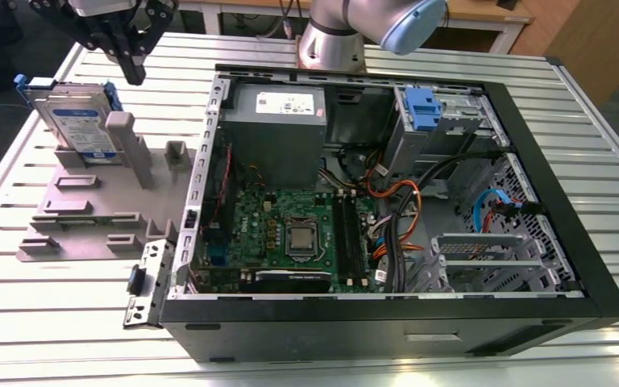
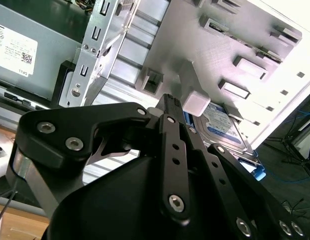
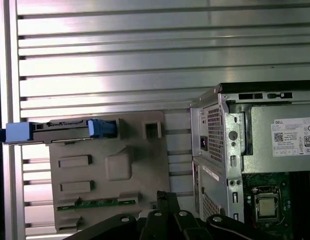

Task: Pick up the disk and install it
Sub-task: 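Reach for the disk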

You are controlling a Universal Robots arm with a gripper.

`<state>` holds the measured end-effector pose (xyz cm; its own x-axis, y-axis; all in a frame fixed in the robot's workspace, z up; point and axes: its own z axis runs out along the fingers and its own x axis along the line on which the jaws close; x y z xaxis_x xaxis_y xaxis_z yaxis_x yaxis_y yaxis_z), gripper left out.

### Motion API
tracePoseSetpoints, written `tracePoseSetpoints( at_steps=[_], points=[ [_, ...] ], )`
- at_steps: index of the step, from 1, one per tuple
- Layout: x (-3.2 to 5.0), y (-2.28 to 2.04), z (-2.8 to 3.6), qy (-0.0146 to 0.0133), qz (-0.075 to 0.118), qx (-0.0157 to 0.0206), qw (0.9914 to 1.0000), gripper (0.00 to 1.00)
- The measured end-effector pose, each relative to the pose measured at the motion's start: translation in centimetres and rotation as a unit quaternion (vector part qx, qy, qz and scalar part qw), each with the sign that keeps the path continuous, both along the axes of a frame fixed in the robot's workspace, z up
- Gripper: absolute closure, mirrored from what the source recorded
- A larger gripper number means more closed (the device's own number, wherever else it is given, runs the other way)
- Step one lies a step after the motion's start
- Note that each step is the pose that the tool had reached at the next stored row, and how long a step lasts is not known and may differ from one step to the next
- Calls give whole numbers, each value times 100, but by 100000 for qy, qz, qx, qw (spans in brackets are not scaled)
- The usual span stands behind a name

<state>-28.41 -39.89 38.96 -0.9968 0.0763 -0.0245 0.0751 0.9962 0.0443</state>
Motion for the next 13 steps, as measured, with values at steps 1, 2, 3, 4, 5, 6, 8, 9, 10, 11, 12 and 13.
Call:
tracePoseSetpoints(
  at_steps=[1,2,3,4,5,6,8,9,10,11,12,13],
  points=[
    [-5,0,0,0,1,-1,100000,89],
    [-10,0,-1,-4,2,3,100000,89],
    [-15,0,-1,-1,3,2,100000,89],
    [-19,0,-1,-1,0,1,100000,89],
    [-24,0,-2,-1,2,1,100000,89],
    [-29,0,-2,-2,1,1,100000,89],
    [-38,0,-3,-1,2,1,100000,89],
    [-43,0,-3,-2,3,2,100000,89],
    [-47,0,-3,2,3,0,100000,89],
    [-52,0,-3,-2,2,3,100000,89],
    [-57,0,-4,-4,3,3,100000,89],
    [-62,0,-3,2,3,0,100000,89]
  ],
)
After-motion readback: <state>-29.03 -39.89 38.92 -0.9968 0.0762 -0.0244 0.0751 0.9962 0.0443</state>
